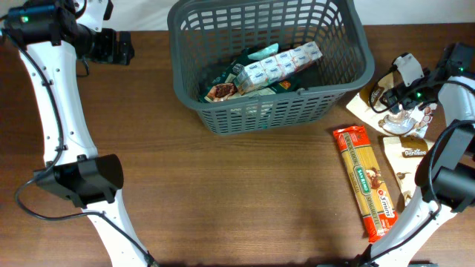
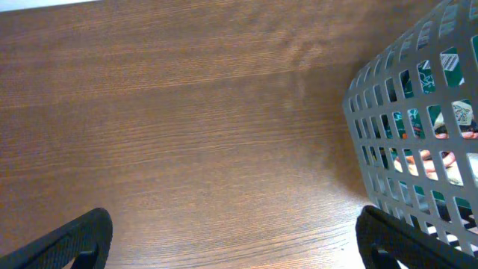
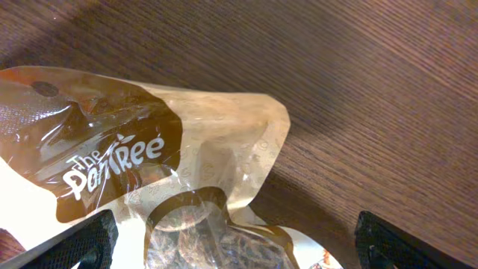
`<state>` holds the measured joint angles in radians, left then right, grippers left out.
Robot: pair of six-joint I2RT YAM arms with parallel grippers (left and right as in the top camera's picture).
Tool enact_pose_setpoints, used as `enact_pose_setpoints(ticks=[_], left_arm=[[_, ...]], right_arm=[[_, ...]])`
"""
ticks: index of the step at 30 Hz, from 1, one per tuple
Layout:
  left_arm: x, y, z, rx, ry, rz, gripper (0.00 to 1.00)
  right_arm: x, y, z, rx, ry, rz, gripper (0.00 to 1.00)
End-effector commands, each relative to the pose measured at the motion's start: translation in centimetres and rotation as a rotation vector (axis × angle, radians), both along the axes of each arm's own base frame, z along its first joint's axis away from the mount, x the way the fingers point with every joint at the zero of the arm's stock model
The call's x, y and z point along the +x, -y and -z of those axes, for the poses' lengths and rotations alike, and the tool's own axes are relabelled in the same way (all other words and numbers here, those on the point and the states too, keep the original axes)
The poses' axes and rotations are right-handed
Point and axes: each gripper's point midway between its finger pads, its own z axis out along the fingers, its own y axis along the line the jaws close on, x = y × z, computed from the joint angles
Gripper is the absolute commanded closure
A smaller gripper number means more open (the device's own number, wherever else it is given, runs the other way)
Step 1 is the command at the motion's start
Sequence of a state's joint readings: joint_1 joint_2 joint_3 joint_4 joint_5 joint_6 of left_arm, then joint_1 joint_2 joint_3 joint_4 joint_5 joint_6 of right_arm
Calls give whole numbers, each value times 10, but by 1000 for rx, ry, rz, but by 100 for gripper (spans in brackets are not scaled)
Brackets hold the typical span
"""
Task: Pack container
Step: 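Close the right gripper on the top PanTree bag and lift it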
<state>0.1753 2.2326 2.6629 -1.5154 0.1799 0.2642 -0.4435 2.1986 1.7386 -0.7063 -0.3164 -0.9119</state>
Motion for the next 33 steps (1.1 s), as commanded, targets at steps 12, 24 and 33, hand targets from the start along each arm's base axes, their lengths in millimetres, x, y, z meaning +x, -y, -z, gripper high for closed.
enact_pose_setpoints(ticks=[12,24,33], left_arm=[[2,1,-7,-17,27,-10,1],[4,0,-8,-15,35,-10,1],[7,0,-10,-12,53,-10,1]], right_arm=[[-10,-6,13,52,-65,7,1],[-26,-6,47,103,-162,35,1],[-26,-3,47,112,-164,56,96]])
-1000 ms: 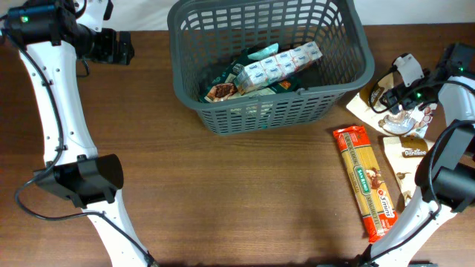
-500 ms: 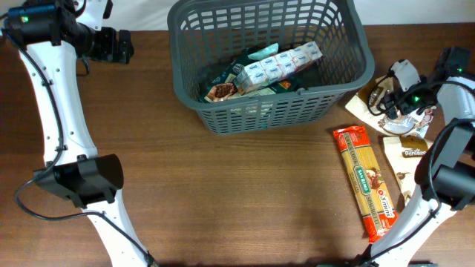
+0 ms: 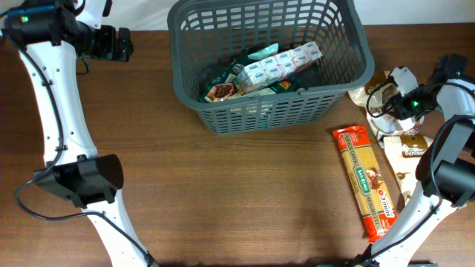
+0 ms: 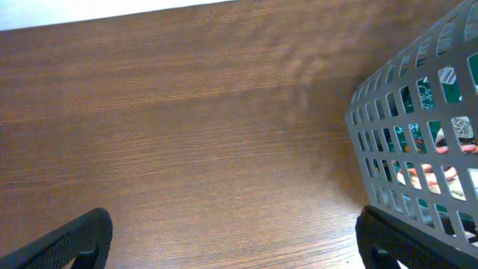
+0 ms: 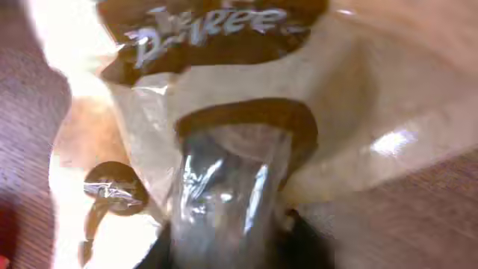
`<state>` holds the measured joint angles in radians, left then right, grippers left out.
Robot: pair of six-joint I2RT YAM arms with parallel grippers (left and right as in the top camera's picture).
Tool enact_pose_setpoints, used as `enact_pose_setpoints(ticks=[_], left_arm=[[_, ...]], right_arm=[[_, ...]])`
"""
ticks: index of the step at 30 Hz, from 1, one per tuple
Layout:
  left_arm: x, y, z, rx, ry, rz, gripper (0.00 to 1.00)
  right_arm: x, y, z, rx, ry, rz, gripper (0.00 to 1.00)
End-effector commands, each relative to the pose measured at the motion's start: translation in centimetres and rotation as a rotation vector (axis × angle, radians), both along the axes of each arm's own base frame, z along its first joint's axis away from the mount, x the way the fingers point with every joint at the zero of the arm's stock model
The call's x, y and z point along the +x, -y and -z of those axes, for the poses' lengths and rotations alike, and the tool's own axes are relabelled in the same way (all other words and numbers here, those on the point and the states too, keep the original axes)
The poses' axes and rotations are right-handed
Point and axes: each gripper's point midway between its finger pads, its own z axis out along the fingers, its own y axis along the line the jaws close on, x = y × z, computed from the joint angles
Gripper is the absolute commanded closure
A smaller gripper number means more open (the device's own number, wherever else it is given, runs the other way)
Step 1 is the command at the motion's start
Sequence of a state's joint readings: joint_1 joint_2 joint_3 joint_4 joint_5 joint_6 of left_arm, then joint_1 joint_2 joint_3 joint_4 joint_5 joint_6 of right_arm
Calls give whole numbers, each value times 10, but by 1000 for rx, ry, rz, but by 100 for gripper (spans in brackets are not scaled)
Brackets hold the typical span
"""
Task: Pack container
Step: 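Close the right gripper on the top PanTree bag and lift it, then carry the PanTree bag over the basket and release it inside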
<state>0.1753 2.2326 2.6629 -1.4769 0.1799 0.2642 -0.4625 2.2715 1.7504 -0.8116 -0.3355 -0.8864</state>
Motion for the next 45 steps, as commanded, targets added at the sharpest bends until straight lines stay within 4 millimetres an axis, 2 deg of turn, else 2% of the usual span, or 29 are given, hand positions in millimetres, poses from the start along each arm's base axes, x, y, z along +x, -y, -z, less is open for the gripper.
enact_pose_setpoints(ticks=[1,6,10,12,15,17,20,23,25,30,32,35,37,39,43,45], left_arm=[[-1,1,-6,-19,15,-10,1],[-1,1,-6,-19,14,-10,1],[1,1,-7,-17,23,-10,1],[3,0,-8,-15,35,-10,1],[5,0,-9,-14,41,-9,1],[5,0,-9,-13,41,-10,1],[4,-4,-9,5,38,-21,1],[4,-10,-8,35,31,-41,1],[3,-12,-8,37,31,-45,1],[2,-19,-7,38,30,-59,1],[1,-24,-7,37,28,-70,1],[-2,-32,-6,36,19,-85,1],[-5,-37,-5,34,9,-96,1],[-10,-42,-2,31,-10,-108,1],[-18,-49,1,25,-38,-125,1],[-19,-52,1,24,-42,-131,1]], right_arm=[[-1,2,9,13,-20,24,96],[3,3,5,29,-17,71,96],[18,11,-20,16,39,114,96],[31,17,-46,-4,100,128,96],[54,28,-106,-43,232,159,96],[68,31,-152,-59,327,179,96],[82,18,-227,-61,490,130,96],[92,-7,-296,-37,640,88,96],[96,-27,-330,-36,714,56,96],[101,-89,-402,-68,883,-56,96],[97,-121,-433,-75,959,-107,96],[89,-163,-463,-54,1030,-180,96],[82,-198,-471,-25,1046,-236,96],[78,-231,-466,12,1023,-291,96],[73,-287,-431,64,914,-382,96],[71,-304,-413,68,854,-402,96]])
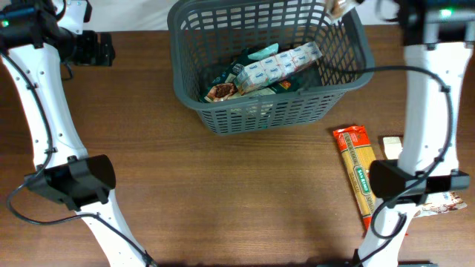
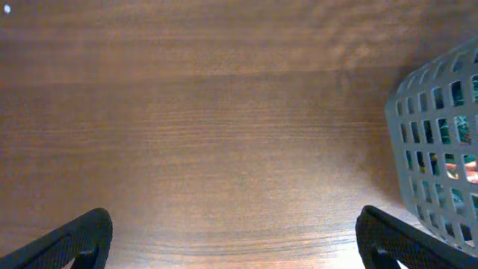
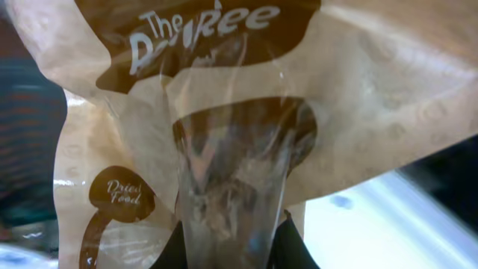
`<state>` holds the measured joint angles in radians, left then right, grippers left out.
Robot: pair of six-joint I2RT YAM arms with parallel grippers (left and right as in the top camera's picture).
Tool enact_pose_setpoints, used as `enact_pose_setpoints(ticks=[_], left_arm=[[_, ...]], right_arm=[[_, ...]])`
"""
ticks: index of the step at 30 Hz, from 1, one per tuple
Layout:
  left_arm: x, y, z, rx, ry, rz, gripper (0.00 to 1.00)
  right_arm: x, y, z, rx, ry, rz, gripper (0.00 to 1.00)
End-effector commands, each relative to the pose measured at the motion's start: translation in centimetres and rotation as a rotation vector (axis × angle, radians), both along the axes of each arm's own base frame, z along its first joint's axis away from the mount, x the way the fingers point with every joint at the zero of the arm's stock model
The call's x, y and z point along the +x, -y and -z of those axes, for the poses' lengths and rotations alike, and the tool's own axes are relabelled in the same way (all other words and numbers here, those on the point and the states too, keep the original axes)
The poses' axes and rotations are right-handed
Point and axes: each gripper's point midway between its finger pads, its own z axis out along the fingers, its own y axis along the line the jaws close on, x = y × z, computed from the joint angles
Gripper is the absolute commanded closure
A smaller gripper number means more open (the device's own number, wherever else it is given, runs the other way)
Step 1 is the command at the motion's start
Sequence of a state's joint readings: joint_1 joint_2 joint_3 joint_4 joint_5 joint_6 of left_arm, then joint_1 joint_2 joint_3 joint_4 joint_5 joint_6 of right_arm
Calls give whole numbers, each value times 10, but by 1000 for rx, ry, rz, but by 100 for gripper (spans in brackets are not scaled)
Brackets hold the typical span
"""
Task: Pack container
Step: 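Carry the PanTree bag over the basket and release it inside, then move the right gripper back to the second PanTree bag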
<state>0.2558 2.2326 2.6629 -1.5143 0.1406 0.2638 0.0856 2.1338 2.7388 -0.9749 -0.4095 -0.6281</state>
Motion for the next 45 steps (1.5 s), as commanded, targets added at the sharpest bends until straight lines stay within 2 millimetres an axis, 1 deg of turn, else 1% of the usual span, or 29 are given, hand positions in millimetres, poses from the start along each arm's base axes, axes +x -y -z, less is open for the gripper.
enact_pose_setpoints(ticks=[1,3,5,6,7,8,9,13,16,17,18,19,21,23,24,26,28,30,31,32,36,38,40,42,43,45], left_arm=[[-5,-8,-4,-1,0,-33,1],[-6,-10,-4,-1,0,-38,1],[-5,-10,-4,-1,0,-38,1],[-5,-10,-4,0,1,-37,1],[-6,-10,-4,4,1,-30,1],[-6,-10,-4,7,1,-24,1],[-5,-10,-4,7,1,-25,1],[-5,-10,-4,13,4,-14,1],[-5,-10,-4,18,4,-5,1],[-5,-11,-4,19,4,-5,1],[-5,-11,-4,18,4,-5,1],[-5,-11,-4,18,4,-5,1],[-5,-11,-4,18,4,-5,1],[-5,-11,-4,18,4,-5,1],[-5,-11,-4,18,4,-5,1],[-5,-11,-4,19,4,-5,1],[-5,-11,-4,19,5,-5,1],[-5,-11,-4,19,4,-5,1],[-5,-11,-4,19,4,-5,1],[-5,-11,-4,20,4,-3,1],[-4,-11,-4,30,6,15,1],[-4,-11,-5,31,9,15,1],[-3,-11,-5,32,13,15,1],[-2,-11,-6,33,16,15,1],[-2,-11,-6,33,18,15,1],[-1,-12,-6,38,21,21,1]], right_arm=[[-4,-30,23,-17,-73,-35,96],[-8,-40,44,-38,-140,-40,96],[-13,-46,62,-57,-202,-42,96],[-15,-47,69,-66,-228,-41,77],[-18,-48,76,-73,-257,-42,23],[-20,-48,79,-75,-269,-42,3],[-23,-47,82,-79,-287,-43,1],[-31,-45,92,-89,-343,-42,1],[-34,-44,96,-95,-363,-39,1],[-32,-40,97,-106,-361,-20,1],[-29,-33,98,-129,-356,20,1],[-25,-23,100,-162,-350,75,1],[-15,12,101,-232,-337,265,1],[-6,53,95,-237,-317,490,1],[-3,77,91,-225,-305,611,1],[-3,119,85,-169,-297,785,1],[-7,152,88,-79,-321,892,1],[-16,191,96,38,-378,1001,1],[-24,209,104,87,-427,1026,1],[-31,222,111,126,-472,1036,1],[-68,268,135,233,-650,1054,1],[-92,287,146,281,-741,1078,1],[-115,297,157,316,-833,1098,0],[-138,299,167,310,-934,1064,0],[-140,301,171,319,-950,1057,2],[-143,299,179,323,-985,1017,2]])
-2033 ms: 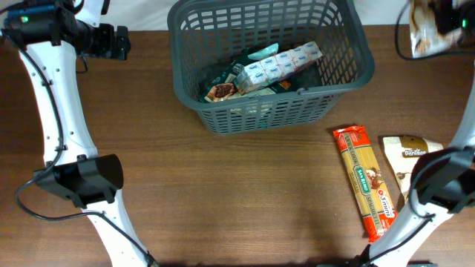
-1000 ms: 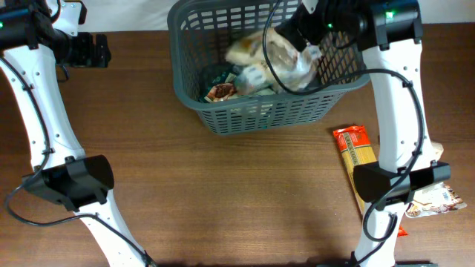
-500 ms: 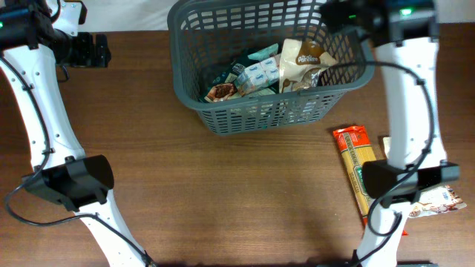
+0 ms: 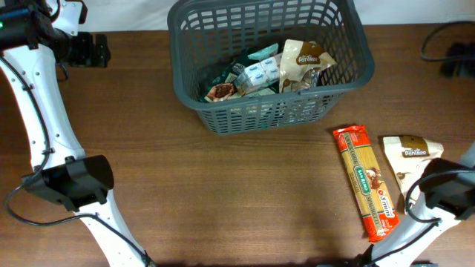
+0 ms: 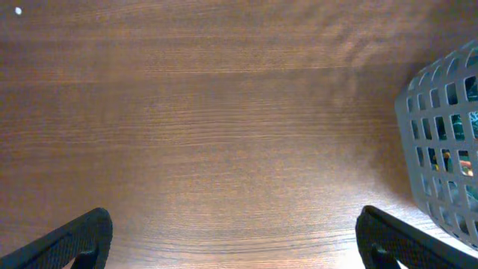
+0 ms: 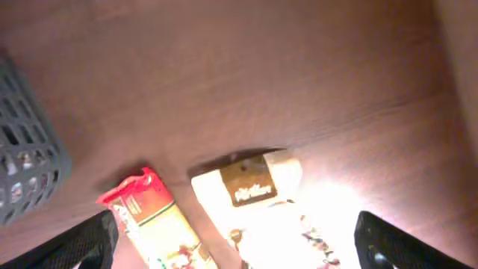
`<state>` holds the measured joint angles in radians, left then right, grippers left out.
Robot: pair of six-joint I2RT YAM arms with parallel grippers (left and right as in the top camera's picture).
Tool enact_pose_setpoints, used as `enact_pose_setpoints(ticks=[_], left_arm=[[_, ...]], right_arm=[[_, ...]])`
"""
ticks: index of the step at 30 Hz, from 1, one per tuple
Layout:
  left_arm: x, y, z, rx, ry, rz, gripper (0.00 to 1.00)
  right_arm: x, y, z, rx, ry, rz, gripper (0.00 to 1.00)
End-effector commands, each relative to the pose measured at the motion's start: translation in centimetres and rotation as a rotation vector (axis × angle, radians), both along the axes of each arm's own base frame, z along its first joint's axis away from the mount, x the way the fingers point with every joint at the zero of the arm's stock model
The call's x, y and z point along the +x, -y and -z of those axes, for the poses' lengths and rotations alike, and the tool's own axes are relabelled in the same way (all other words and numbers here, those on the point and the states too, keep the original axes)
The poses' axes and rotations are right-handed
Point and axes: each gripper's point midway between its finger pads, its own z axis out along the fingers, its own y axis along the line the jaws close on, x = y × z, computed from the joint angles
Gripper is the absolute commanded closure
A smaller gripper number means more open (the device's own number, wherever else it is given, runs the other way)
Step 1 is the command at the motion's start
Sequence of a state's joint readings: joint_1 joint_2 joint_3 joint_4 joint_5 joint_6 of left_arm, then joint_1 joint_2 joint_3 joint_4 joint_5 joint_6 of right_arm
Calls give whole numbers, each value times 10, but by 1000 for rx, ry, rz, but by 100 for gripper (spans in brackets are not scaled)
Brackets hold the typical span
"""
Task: Pack container
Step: 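Move the right gripper back to the second PanTree bag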
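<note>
The grey plastic basket (image 4: 271, 111) stands at the back middle of the table. A cream-and-brown snack pouch (image 4: 304, 58) lies in it on top of a row of small white cartons (image 4: 260, 74) and other packs. On the table to the right lie a red-and-yellow pasta pack (image 4: 364, 182) and a white pouch with a brown label (image 4: 412, 156). My right gripper (image 6: 239, 250) hangs open high above that white pouch (image 6: 250, 183) and the pasta pack (image 6: 149, 220), holding nothing. My left gripper (image 5: 235, 246) is open over bare wood left of the basket (image 5: 448, 142).
The left arm (image 4: 44, 111) runs down the table's left side, its gripper (image 4: 104, 49) at the back left corner. The right arm's base (image 4: 445, 193) stands by the white pouch at the right edge. A cable (image 4: 438, 33) loops at the back right.
The cream-and-brown pouch, then held in my right gripper over the basket's back right rim, now lies in the basket. The right gripper is open and has moved right, above the table's remaining packs.
My right gripper was open over the pouch lying at the table's right. Then it was shut on that pouch. Then it held it up by the basket's back rim. Now the pouch rests in the basket and the gripper is open. The left gripper stayed open throughout.
</note>
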<state>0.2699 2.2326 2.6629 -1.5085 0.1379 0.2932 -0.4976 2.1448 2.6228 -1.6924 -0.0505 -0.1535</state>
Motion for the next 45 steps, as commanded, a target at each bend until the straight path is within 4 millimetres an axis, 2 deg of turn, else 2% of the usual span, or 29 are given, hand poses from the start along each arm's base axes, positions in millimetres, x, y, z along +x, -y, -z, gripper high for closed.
enact_pose_setpoints(ticks=[1,5,8,11,14,21,23,25,29,35,39,45], left_arm=[[-1,-4,-5,24,15,19,1],[-1,-4,-5,26,13,24,1],[-1,-4,-5,27,13,24,1],[-1,-4,-6,28,17,24,1],[1,-5,-7,31,26,24,1],[1,-7,-7,39,29,33,1],[0,-12,-7,39,29,23,1],[-1,-18,-7,39,29,10,1],[-5,-36,-8,37,35,-27,1],[-12,-55,-11,-52,70,-51,1],[-19,-74,-11,-52,71,-92,1],[-25,-85,-10,-54,65,-117,1]], right_arm=[[2,-20,15,119,-9,-84,1],[-14,-22,54,142,-158,-102,1],[-44,-15,86,113,-338,-94,1],[-73,-24,101,138,-438,-107,4],[-92,-40,90,171,-418,-107,6],[-130,-68,12,74,-188,-91,6],[-143,-77,-4,52,-133,-92,7],[-158,-88,-11,45,-103,-95,9],[-183,-105,-1,62,-104,-99,11],[-212,-129,32,113,-186,-105,14],[-227,-131,58,119,-271,-28,16],[-229,-107,64,-2,-300,14,15]])
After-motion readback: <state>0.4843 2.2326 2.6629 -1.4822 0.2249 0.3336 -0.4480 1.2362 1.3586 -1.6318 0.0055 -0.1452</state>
